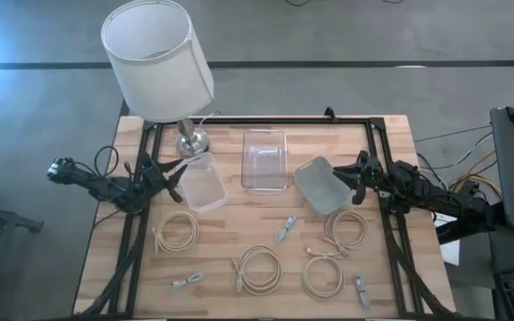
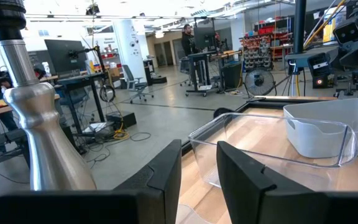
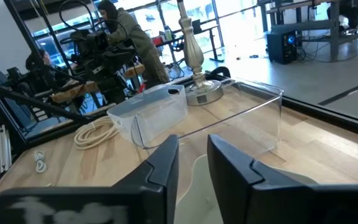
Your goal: Pick & Place USB Port
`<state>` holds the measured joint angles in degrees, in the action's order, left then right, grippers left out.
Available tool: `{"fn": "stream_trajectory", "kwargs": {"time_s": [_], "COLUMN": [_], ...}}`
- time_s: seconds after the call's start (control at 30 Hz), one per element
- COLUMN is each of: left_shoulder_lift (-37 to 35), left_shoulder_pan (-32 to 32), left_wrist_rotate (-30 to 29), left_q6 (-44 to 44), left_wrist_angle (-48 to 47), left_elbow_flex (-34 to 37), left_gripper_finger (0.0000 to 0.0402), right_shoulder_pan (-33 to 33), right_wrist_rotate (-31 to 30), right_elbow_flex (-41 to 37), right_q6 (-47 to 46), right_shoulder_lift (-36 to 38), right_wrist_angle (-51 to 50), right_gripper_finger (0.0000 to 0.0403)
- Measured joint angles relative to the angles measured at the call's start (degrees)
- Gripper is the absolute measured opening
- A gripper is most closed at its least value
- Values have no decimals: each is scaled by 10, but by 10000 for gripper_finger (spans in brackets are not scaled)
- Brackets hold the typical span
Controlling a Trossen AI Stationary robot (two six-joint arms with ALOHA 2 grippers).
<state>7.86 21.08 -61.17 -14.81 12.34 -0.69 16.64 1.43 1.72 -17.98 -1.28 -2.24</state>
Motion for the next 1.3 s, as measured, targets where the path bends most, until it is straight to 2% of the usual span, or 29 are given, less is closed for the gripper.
{"fn": "stream_trajectory", "kwargs": {"time_s": [0.53,1.03,1.3], "left_shoulder_lift": [0,0,0], "left_shoulder_pan": [0,0,0], "left_wrist_rotate": [0,0,0], "left_q6": [0,0,0], "left_wrist_angle": [0,0,0], "left_elbow_flex": [0,0,0], "left_gripper_finger": [106,106,106], "right_shoulder_pan": [0,0,0], "right_wrist_rotate": [0,0,0], "right_elbow_flex": [0,0,0], "right_q6": [0,0,0], "right_shoulder_lift": [0,0,0], "right_wrist_angle": [0,0,0], "right_gripper_finger": [68,87,76]}}
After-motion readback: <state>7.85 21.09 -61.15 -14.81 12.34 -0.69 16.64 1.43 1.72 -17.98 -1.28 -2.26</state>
